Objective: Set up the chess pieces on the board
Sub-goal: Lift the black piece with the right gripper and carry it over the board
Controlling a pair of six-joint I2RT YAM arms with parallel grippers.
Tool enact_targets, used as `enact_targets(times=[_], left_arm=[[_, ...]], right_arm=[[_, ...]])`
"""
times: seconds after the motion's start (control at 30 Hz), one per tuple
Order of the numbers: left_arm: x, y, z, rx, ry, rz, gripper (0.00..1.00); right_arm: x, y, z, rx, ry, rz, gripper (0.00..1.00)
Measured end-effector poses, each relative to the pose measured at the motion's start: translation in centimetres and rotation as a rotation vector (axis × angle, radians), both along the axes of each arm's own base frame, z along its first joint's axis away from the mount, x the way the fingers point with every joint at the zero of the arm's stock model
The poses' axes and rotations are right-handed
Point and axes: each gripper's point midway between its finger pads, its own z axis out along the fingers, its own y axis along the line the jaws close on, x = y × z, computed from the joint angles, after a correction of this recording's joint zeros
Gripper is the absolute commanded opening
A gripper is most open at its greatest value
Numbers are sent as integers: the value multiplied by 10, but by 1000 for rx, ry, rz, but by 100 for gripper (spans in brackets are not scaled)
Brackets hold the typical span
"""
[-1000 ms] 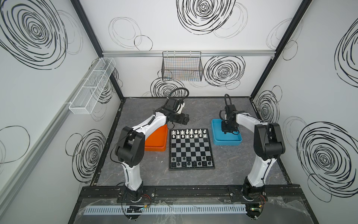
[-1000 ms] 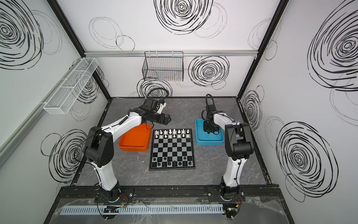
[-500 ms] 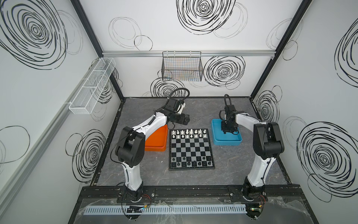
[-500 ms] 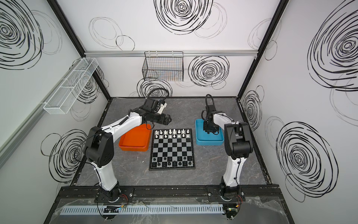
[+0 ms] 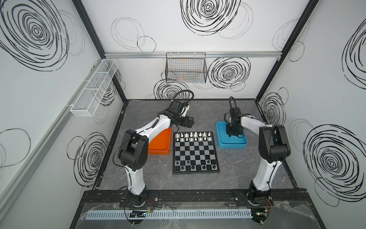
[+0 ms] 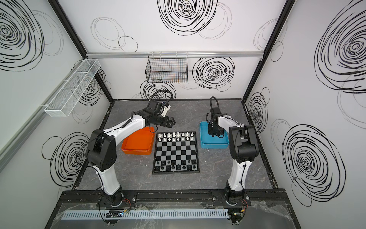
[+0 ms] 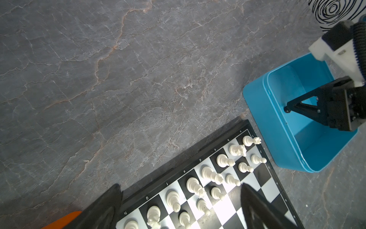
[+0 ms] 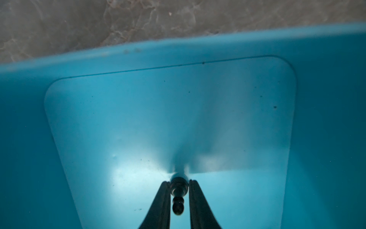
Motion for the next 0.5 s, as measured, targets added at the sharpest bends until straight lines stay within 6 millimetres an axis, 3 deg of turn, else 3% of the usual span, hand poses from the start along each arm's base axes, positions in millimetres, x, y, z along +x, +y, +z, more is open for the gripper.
enact_targets(times=[0.5], left_arm=[[0, 0, 0, 0, 0, 1, 96]], right_arm=[[-3, 1, -1, 9, 12, 2, 10]])
